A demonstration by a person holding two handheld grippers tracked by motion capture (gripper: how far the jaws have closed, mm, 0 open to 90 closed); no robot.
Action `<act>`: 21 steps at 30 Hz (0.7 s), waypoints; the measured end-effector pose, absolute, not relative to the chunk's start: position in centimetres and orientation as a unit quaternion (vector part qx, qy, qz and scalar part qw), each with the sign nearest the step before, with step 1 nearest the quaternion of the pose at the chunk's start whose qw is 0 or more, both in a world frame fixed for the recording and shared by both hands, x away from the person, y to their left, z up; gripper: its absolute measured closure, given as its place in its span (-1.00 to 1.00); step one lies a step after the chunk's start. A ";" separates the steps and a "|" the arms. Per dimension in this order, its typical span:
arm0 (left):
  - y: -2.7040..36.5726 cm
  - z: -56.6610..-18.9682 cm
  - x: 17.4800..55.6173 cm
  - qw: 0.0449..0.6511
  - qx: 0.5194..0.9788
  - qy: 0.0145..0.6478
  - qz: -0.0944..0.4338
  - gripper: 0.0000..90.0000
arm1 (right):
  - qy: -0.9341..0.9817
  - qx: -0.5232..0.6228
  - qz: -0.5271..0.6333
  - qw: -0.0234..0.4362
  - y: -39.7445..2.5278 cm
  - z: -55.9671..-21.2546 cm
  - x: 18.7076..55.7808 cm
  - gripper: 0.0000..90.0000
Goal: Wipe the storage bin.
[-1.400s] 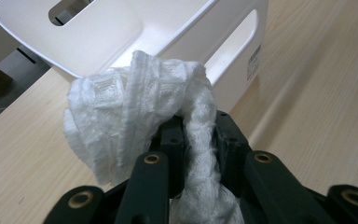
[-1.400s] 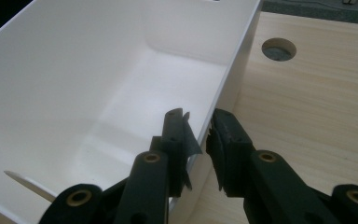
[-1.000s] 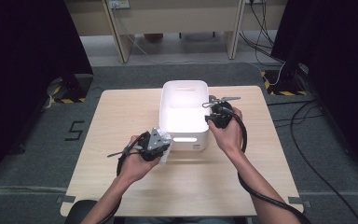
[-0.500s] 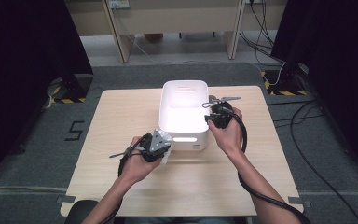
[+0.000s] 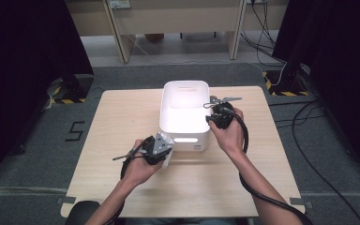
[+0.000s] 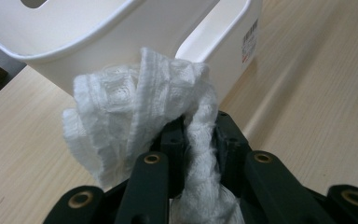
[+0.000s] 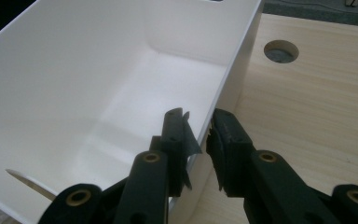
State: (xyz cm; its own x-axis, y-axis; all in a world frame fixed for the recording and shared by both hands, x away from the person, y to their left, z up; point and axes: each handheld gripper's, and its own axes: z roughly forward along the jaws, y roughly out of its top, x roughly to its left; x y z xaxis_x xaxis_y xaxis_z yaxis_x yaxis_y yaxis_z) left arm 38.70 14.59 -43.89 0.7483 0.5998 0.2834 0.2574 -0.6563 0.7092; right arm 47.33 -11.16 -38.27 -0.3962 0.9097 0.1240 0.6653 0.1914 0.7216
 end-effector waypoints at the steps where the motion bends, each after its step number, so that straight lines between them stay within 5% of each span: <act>1: 14.6 -44.0 38.7 0.333 0.874 0.246 0.256 0.70 | 0.753 0.522 0.362 0.169 -11.2 -38.3 47.3 0.69; 21: 14.3 -46.4 39.4 0.313 0.884 0.257 0.235 0.71 | 0.752 0.524 0.364 0.169 -11.1 -38.3 47.4 0.68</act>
